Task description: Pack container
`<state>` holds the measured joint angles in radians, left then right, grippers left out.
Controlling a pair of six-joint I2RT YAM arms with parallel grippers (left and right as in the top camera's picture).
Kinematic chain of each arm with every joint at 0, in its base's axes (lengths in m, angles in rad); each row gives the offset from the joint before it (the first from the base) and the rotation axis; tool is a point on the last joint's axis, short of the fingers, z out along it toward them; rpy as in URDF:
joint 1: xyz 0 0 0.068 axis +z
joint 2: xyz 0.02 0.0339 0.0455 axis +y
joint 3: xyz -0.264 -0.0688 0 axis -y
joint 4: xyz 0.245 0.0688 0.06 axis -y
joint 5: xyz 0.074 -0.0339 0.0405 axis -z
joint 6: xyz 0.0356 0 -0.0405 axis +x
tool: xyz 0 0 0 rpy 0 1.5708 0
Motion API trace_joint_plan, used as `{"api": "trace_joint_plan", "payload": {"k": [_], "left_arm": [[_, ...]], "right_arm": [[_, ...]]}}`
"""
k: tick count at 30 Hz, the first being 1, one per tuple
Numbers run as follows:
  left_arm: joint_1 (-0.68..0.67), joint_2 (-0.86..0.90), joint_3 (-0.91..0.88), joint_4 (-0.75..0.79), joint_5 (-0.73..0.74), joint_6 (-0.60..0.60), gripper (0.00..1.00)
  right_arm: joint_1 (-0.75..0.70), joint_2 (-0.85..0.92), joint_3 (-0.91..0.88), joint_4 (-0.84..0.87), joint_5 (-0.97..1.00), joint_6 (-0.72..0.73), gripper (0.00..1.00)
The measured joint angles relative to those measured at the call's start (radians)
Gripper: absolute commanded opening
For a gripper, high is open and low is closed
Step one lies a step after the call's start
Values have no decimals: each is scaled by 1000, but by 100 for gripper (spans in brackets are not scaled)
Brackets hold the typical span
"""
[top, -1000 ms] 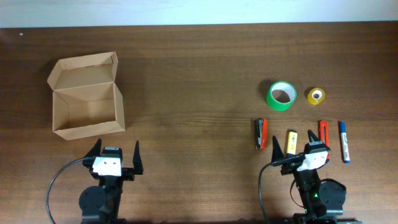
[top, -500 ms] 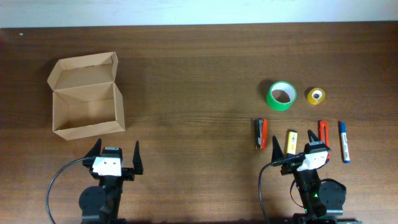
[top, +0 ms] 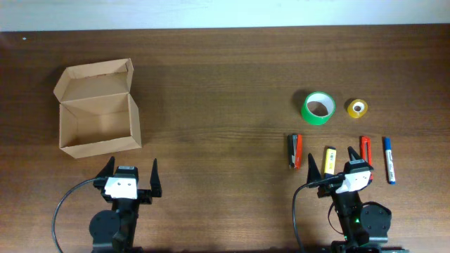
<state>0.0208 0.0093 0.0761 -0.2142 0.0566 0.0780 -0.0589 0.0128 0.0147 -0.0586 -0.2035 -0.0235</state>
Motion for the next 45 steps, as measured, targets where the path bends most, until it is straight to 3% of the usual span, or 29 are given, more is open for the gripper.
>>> {"api": "trace_joint_plan", "payload": {"k": [30, 34, 39, 45], "left_arm": [[0, 0, 0, 16, 7, 0, 100], [0, 0, 8, 9, 8, 0, 100], [0, 49, 123, -92, -1, 4, 100], [0, 250, 362, -122, -71, 63, 99]], "right_arm": [[0, 0, 0, 6, 0, 1, 99], [0, 0, 0, 30, -24, 56, 99], [0, 0, 2, 29, -74, 171, 99], [0, 29, 88, -8, -80, 216, 99]]}}
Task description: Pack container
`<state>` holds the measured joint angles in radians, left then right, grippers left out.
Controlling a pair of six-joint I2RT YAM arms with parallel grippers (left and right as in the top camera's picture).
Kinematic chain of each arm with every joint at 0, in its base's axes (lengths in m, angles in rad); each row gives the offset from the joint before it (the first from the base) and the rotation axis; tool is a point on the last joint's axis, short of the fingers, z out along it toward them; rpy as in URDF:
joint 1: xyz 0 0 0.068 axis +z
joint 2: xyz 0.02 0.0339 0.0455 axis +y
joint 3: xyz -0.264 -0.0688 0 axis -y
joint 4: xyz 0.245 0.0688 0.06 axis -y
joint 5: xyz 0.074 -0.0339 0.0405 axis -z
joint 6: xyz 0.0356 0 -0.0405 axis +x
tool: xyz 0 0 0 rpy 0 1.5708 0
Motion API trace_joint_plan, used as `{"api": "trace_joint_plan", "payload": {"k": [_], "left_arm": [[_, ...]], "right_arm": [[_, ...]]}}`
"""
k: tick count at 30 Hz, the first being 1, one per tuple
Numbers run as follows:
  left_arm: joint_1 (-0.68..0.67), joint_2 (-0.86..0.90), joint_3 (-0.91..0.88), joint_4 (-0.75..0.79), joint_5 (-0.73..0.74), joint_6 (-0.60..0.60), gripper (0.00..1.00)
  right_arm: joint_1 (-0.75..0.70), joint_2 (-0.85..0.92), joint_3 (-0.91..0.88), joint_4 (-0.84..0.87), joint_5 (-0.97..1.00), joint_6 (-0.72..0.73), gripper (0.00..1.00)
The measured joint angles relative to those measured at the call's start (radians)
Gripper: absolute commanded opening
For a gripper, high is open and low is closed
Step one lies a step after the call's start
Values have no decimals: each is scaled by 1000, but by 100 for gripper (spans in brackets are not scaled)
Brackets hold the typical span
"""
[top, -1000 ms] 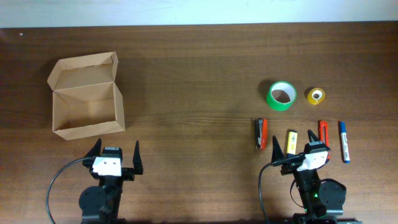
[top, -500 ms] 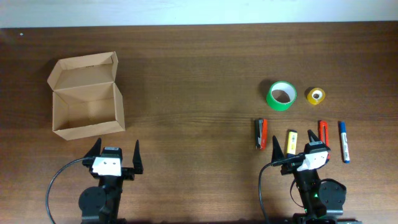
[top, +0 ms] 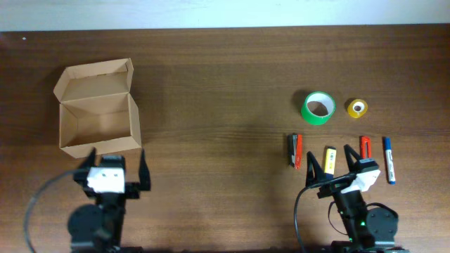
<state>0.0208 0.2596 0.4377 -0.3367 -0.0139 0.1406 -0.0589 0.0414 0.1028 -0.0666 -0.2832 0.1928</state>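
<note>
An open cardboard box (top: 98, 119) with its lid flap up stands at the left of the table. My left gripper (top: 117, 157) is open just in front of the box's near wall, holding nothing. At the right lie a green tape roll (top: 318, 108), a small yellow tape roll (top: 358, 107), a red and black tool (top: 294, 150), a yellow item (top: 329, 156), a red item (top: 365, 146) and a blue marker (top: 389, 159). My right gripper (top: 330, 161) is open, its fingers standing either side of the yellow item's near end.
The dark wooden table (top: 225, 84) runs back to a pale wall edge at the top. Both arm bases and their cables sit at the near edge. The items at the right lie close together in a row.
My left gripper has moved left and a little farther from the near edge, closer to the box. My right gripper has shifted slightly to the right. Both stay open. No object has moved.
</note>
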Motion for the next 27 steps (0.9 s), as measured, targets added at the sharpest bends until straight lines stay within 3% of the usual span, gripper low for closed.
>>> {"api": "trace_joint_plan", "payload": {"k": [5, 11, 20, 24, 27], "left_arm": [[0, 261, 254, -44, -32, 40, 100], [0, 589, 596, -116, -47, 85, 100], [52, 953, 1079, -524, -46, 103, 99], [80, 1044, 1147, -632, -43, 103, 100], [80, 1075, 1147, -641, -42, 104, 100]], "right_arm": [[0, 170, 211, -178, 23, -16, 99], [0, 612, 686, -468, 52, -185, 99], [0, 1288, 1513, -969, 193, -275, 99], [0, 1468, 1690, -1091, 216, -280, 99], [-7, 1531, 1715, -1094, 220, -270, 99]]}}
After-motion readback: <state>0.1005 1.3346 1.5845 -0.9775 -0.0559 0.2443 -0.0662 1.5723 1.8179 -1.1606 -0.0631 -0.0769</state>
